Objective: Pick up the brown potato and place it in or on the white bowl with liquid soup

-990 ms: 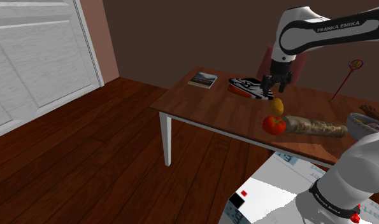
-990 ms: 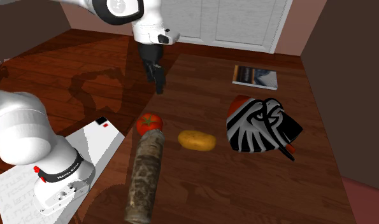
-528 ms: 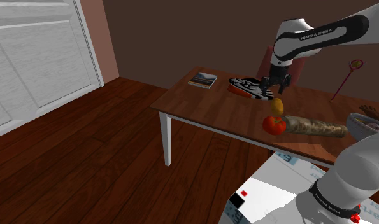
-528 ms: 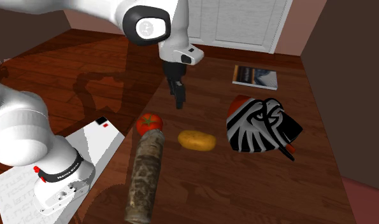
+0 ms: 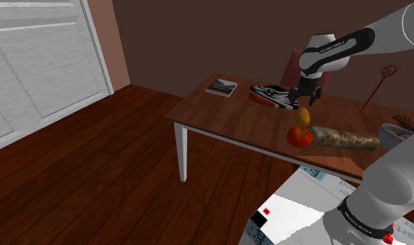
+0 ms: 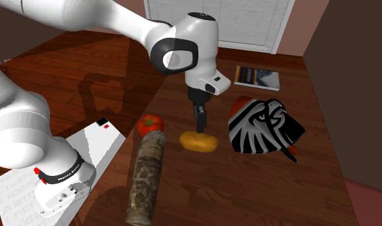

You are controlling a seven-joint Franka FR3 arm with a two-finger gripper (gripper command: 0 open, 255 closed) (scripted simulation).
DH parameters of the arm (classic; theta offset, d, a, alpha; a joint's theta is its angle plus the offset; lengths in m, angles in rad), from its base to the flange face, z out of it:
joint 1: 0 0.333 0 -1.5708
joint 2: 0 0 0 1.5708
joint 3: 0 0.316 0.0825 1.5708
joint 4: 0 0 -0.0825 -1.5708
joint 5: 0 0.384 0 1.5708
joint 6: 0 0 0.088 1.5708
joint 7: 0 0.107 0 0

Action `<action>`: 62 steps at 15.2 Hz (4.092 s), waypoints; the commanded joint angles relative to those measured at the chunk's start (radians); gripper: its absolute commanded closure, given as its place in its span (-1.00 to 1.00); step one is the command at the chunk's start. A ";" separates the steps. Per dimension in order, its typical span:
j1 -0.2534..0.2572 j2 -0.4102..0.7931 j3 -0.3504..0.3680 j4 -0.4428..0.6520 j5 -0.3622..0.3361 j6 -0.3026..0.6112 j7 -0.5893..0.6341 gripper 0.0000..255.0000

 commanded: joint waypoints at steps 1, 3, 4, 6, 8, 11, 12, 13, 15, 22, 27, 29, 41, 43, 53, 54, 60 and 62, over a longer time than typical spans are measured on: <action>-0.019 0.053 -0.021 0.033 0.012 0.029 0.012 -1.00; -0.039 0.104 -0.041 0.061 0.026 0.059 0.021 -1.00; -0.043 0.115 -0.045 0.066 0.029 0.064 0.023 -1.00; -0.045 0.129 -0.047 0.054 0.033 0.091 0.020 -1.00; -0.047 0.145 -0.048 0.043 0.036 0.117 0.017 -1.00; -0.050 0.174 -0.049 0.026 0.044 0.164 0.012 -1.00; -0.051 0.174 -0.049 0.025 0.044 0.164 0.012 -1.00; -0.051 0.174 -0.049 0.026 0.044 0.164 0.012 -1.00; -0.051 0.174 -0.049 0.026 0.044 0.164 0.012 -1.00; -0.051 0.174 -0.049 0.026 0.044 0.164 0.012 1.00; -0.050 0.174 -0.049 0.026 0.044 0.164 0.012 1.00; -0.051 0.174 -0.049 0.026 0.044 0.164 0.012 1.00; -0.045 0.085 -0.048 0.096 0.023 0.007 0.017 1.00; -0.045 0.073 -0.047 0.111 0.021 -0.020 0.017 1.00; -0.041 0.026 -0.043 0.197 0.014 -0.151 0.014 1.00; -0.041 0.022 -0.043 0.207 0.014 -0.165 0.013 1.00; -0.039 0.006 -0.040 0.270 0.013 -0.244 0.009 1.00; -0.039 0.003 -0.039 0.286 0.013 -0.263 0.008 1.00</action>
